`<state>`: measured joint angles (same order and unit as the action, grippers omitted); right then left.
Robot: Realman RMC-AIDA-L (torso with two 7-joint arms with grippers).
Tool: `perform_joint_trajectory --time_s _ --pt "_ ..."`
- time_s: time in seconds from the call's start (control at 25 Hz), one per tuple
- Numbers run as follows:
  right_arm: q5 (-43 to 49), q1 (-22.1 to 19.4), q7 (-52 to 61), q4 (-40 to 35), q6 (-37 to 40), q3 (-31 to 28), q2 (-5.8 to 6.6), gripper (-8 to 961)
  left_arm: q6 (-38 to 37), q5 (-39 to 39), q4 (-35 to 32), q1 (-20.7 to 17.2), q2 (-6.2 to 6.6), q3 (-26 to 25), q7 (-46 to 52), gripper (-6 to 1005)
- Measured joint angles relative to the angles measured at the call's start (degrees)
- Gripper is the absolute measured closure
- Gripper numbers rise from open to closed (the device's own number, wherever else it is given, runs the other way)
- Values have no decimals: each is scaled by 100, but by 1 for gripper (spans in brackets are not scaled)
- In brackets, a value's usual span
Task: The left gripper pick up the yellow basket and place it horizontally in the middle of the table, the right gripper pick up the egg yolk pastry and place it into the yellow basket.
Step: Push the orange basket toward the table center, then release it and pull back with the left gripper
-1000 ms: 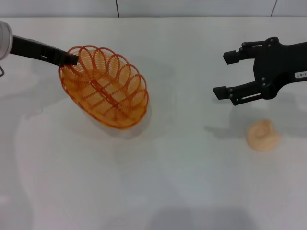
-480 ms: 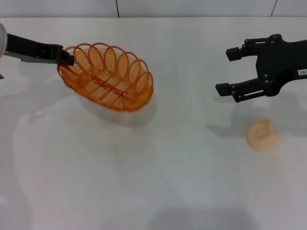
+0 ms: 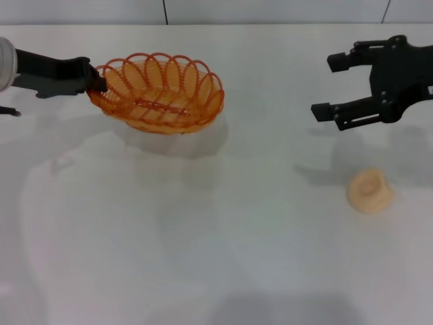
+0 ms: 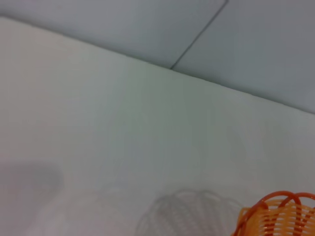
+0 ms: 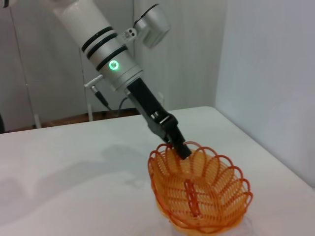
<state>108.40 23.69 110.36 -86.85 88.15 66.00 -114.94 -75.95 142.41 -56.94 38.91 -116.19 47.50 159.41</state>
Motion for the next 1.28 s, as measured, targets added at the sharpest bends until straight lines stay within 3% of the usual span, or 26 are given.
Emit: perform_joint_trajectory --time_s 0.4,0.6,0.84,1.28 --pt "6 -15 -117 -32 105 -122 43 99 170 288 -2 -37 -126 84 836 909" --pt "6 -23 -148 -81 219 -193 52 100 79 369 -35 13 -153 567 1114 909" --pt "6 -28 -156 -102 412 -347 26 100 100 325 -51 72 -276 711 1223 909" --pt "5 8 -240 -93 440 -351 18 100 758 -300 426 96 -324 1184 1311 909"
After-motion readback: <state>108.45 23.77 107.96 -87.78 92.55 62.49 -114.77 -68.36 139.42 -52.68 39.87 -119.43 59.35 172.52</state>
